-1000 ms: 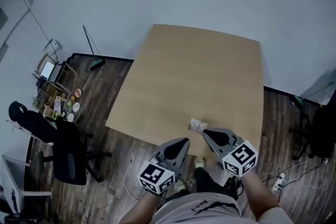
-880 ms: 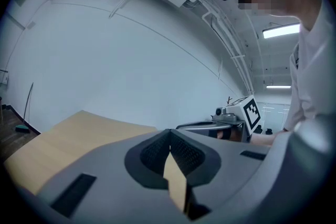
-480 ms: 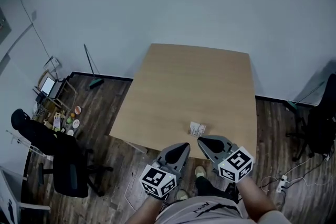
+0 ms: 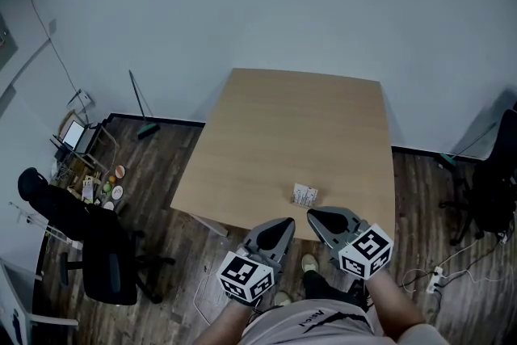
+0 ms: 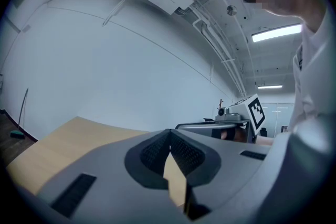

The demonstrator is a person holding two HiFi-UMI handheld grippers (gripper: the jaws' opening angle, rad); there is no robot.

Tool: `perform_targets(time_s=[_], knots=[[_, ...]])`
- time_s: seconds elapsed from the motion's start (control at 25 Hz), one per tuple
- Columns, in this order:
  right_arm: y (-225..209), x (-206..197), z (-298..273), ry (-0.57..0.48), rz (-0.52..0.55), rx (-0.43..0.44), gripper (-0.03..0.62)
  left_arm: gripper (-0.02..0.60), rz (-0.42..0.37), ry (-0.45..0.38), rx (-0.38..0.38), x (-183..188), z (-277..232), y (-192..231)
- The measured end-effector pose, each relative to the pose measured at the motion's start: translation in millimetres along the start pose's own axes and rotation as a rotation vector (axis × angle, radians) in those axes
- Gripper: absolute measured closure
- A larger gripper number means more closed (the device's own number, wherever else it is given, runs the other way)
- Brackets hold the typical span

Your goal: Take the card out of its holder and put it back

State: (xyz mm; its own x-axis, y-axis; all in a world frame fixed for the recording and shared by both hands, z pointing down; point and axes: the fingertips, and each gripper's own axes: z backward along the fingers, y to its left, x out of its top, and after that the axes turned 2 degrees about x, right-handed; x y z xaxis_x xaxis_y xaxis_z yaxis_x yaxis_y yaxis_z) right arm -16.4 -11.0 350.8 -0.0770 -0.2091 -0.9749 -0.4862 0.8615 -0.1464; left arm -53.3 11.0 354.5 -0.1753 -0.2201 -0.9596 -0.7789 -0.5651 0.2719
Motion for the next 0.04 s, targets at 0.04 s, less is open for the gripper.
perform_targets(time_s=[0.04], knots=[[-0.3,-1.2,0.9,-0.001,-0.002,0.001,0.582,0.569,0.000,0.000,-0.001,-0.6,-0.5,-1.0]])
